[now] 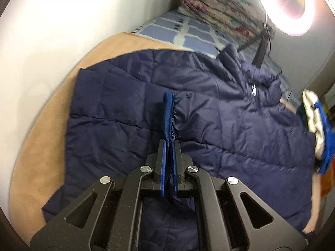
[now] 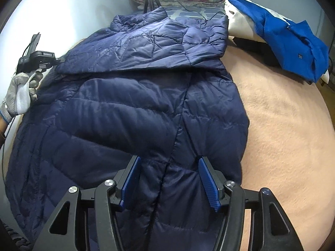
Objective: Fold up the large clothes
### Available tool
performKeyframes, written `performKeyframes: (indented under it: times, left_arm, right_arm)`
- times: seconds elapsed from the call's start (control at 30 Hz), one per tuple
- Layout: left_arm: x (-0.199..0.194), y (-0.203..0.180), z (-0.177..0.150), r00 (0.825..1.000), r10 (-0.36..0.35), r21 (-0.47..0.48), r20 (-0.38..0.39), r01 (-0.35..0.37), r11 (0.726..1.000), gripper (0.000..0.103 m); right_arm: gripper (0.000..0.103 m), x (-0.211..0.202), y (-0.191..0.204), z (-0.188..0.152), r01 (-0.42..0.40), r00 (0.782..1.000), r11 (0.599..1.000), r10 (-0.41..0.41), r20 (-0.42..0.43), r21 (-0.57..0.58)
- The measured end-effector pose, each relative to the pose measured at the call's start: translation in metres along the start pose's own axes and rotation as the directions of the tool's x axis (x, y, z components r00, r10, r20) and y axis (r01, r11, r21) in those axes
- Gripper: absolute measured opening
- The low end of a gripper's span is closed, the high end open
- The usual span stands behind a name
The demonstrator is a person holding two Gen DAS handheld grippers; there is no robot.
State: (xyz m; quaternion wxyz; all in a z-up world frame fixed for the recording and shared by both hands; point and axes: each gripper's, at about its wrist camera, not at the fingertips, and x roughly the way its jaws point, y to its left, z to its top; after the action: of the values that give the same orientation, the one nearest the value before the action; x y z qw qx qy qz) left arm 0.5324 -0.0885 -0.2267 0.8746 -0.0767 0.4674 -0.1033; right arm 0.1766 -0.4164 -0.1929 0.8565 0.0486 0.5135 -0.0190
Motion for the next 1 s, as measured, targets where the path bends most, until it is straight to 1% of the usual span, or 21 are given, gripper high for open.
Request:
performKeyframes:
  times: [0.07, 0.13, 0.17, 0.2, 0.27, 0.3, 0.33, 0.43, 0.5, 0.57, 0.6, 0.63, 0.67, 0.77, 0.83, 0.93, 1.0]
  left_arm:
    - [0.004, -0.006, -0.005, 1.000, 0.013, 0.028, -0.007, -0.013, 1.000, 0.003]
    - [0.004, -0.008, -0.008, 0.999, 0.040, 0.045, 0.004, -0.040, 0.998, 0.003]
    - [0.001, -0.007, -0.008, 0.998, 0.064, 0.049, 0.008, -0.064, 0.997, 0.006]
    - [-0.001, -0.006, -0.007, 0.997, 0.083, 0.052, 0.006, -0.083, 0.995, 0.010]
    - [-0.012, -0.002, -0.005, 0.993, 0.115, 0.062, 0.016, -0.116, 0.991, 0.032]
    - [-0.019, 0.000, -0.005, 0.992, 0.120, 0.065, 0.028, -0.121, 0.991, 0.035]
    - [-0.029, 0.002, -0.005, 0.992, 0.120, 0.069, 0.045, -0.123, 0.990, 0.035]
    - [-0.069, 0.002, -0.007, 0.992, 0.098, 0.094, 0.084, -0.106, 0.990, 0.036]
    - [-0.108, 0.002, -0.012, 0.991, 0.059, 0.118, 0.118, -0.073, 0.990, 0.039]
    - [-0.145, 0.003, -0.020, 0.988, 0.021, 0.131, 0.155, -0.042, 0.990, 0.053]
    - [-0.160, 0.004, -0.023, 0.986, 0.005, 0.136, 0.169, -0.029, 0.990, 0.055]
    - [-0.183, 0.007, -0.029, 0.981, -0.007, 0.140, 0.192, -0.020, 0.990, 0.060]
    - [-0.202, 0.010, -0.036, 0.977, -0.016, 0.142, 0.211, -0.014, 0.990, 0.062]
    - [-0.248, 0.022, -0.054, 0.971, -0.036, 0.147, 0.237, 0.001, 0.989, 0.062]
    - [-0.279, 0.035, -0.069, 0.969, -0.044, 0.140, 0.244, 0.010, 0.990, 0.062]
    - [-0.312, 0.052, -0.091, 0.969, -0.038, 0.120, 0.245, 0.008, 0.993, 0.063]
    - [-0.331, 0.067, -0.109, 0.971, -0.042, 0.104, 0.237, 0.017, 0.994, 0.066]
  right_arm:
    - [0.059, 0.001, -0.002, 0.000, 0.011, 1.000, 1.000, -0.011, 0.004, 0.009]
    - [0.059, 0.001, -0.006, 0.001, 0.008, 1.000, 1.000, -0.008, 0.002, 0.029]
    - [0.059, 0.001, -0.006, 0.000, 0.006, 1.000, 0.999, -0.006, 0.001, 0.033]
    - [0.059, 0.000, -0.008, 0.000, 0.009, 1.000, 0.999, -0.009, -0.001, 0.035]
    - [0.059, -0.001, -0.009, -0.001, 0.012, 1.000, 0.999, -0.011, -0.005, 0.035]
    - [0.059, -0.003, -0.010, -0.001, 0.011, 1.000, 0.999, -0.011, -0.006, 0.037]
    - [0.059, -0.006, -0.012, -0.002, 0.002, 1.000, 0.999, -0.002, -0.001, 0.046]
    - [0.058, -0.018, -0.016, -0.003, -0.017, 1.000, 0.997, 0.016, 0.024, 0.071]
    - [0.058, -0.032, -0.019, -0.002, -0.040, 0.998, 0.996, 0.035, 0.060, 0.077]
    - [0.058, -0.048, -0.019, -0.003, -0.053, 0.994, 0.996, 0.046, 0.095, 0.073]
    - [0.060, -0.059, -0.018, -0.005, -0.053, 0.992, 0.996, 0.045, 0.115, 0.066]
    - [0.061, -0.067, -0.017, -0.007, -0.051, 0.991, 0.997, 0.043, 0.127, 0.057]
    - [0.061, -0.078, -0.015, -0.009, -0.046, 0.989, 0.998, 0.039, 0.144, 0.045]
    - [0.065, -0.107, -0.010, -0.016, -0.041, 0.980, 0.999, 0.039, 0.195, 0.009]
    - [0.070, -0.126, -0.007, -0.024, -0.037, 0.973, 0.999, 0.037, 0.227, -0.003]
    - [0.074, -0.150, -0.010, -0.034, -0.040, 0.961, 0.999, 0.039, 0.274, -0.002]
    - [0.075, -0.163, -0.013, -0.041, -0.047, 0.957, 0.999, 0.045, 0.288, 0.000]
